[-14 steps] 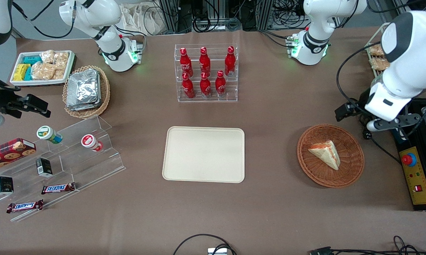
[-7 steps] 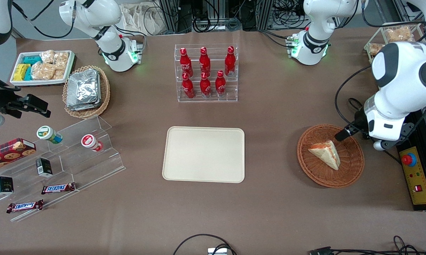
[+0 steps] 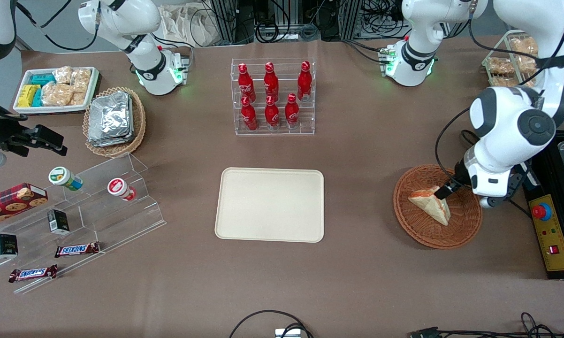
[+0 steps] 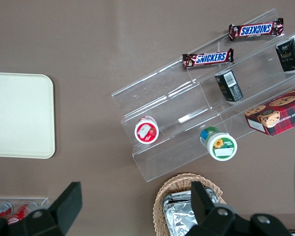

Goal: Place sandwich from basket to tray
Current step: 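Lower the left gripper, close on the wrapped sandwich, lift it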

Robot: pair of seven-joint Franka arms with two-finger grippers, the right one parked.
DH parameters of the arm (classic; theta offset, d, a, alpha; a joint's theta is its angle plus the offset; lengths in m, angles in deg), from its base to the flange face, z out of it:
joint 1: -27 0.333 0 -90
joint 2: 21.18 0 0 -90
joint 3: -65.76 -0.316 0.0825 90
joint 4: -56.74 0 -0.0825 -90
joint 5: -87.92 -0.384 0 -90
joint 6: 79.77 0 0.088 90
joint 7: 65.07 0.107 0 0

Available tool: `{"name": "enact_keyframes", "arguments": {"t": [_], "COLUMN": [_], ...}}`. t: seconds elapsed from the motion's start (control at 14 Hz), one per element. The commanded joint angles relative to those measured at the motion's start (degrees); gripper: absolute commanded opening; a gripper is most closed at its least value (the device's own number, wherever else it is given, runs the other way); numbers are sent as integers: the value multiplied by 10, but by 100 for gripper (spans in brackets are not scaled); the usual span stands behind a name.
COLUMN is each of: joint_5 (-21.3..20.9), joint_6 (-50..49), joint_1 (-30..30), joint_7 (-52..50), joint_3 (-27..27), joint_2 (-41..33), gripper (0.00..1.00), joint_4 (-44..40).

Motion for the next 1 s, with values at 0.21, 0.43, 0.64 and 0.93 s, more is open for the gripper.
{"name": "enact_keyframes", "arguments": {"t": [0.21,0.43,0.64,0.93], "joint_5": [-13,-13,-11,-13], "joint_6": [79,110,135,135], "joint_1": [-12,-12,-19,-20], "joint_7": [-17,-38,-54,-54], "joint_3": [-9,-9,-9,-9], "joint_2": [44,66,86,87], "gripper": [100,100,100,58], "joint_4": [18,20,23,23]}}
